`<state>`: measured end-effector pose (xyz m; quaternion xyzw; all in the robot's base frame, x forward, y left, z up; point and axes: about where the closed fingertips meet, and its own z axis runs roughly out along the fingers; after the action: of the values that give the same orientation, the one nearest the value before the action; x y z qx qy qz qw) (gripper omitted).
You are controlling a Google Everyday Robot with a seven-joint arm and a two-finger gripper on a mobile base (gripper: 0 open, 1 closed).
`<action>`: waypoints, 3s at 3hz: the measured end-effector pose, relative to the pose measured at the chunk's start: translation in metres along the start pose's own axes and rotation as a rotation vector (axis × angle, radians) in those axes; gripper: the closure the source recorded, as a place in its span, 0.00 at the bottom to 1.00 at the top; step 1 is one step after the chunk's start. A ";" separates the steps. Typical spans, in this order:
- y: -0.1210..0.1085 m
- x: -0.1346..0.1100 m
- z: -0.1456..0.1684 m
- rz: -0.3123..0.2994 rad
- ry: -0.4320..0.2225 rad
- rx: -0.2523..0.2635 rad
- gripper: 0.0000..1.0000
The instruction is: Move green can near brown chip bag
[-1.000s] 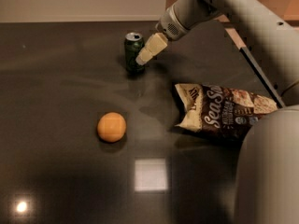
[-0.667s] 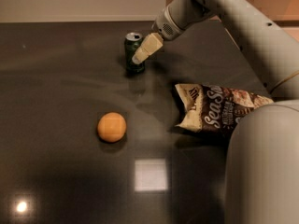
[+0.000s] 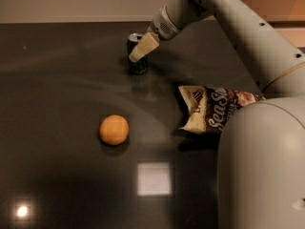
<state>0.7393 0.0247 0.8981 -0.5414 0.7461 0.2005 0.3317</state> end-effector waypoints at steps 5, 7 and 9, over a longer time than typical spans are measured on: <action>0.004 0.028 -0.087 0.029 0.028 0.058 1.00; 0.006 0.077 -0.137 0.106 0.044 0.106 1.00; 0.018 0.118 -0.160 0.159 0.059 0.113 1.00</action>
Offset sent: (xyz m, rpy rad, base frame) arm -0.0002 -0.0089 0.0203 -0.0045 -0.0040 -0.0208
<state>0.6552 -0.1546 0.9247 -0.4665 0.8064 0.1677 0.3224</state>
